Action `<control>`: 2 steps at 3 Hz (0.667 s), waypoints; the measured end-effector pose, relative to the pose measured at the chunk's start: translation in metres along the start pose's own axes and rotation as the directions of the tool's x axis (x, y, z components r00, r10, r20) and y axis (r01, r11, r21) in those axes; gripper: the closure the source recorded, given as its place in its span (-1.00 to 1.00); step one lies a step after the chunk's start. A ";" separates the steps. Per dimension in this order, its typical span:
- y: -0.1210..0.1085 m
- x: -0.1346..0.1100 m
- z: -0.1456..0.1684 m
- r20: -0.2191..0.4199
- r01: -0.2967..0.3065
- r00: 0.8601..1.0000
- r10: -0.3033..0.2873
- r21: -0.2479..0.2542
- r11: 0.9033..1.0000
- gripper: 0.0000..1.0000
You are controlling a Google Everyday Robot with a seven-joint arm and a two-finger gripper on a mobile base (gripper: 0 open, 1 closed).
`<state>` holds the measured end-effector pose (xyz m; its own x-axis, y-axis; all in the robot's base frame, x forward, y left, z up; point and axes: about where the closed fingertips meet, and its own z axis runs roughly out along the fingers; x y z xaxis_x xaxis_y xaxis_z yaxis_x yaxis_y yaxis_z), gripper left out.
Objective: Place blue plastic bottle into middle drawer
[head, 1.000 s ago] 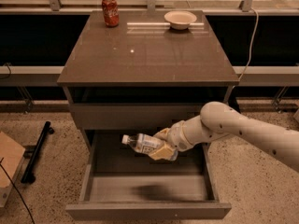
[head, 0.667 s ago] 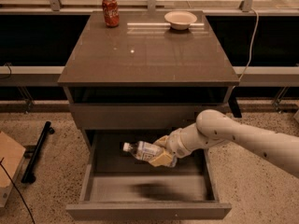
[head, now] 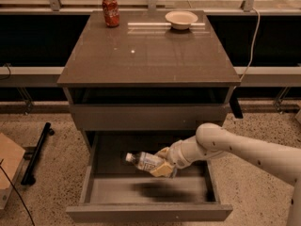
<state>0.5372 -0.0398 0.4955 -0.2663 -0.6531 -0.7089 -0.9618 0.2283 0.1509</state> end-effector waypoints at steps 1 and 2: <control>-0.001 0.022 0.015 0.009 -0.021 1.000 0.021 0.019 1.000 0.98; -0.003 0.047 0.031 0.014 -0.055 0.998 0.055 0.028 0.998 0.98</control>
Offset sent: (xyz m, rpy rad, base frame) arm -0.0110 -0.0190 -0.0860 0.0106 0.0342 -0.1029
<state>0.5293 -0.0488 0.4406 -0.3179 -0.6292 -0.7093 -0.9434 0.2846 0.1703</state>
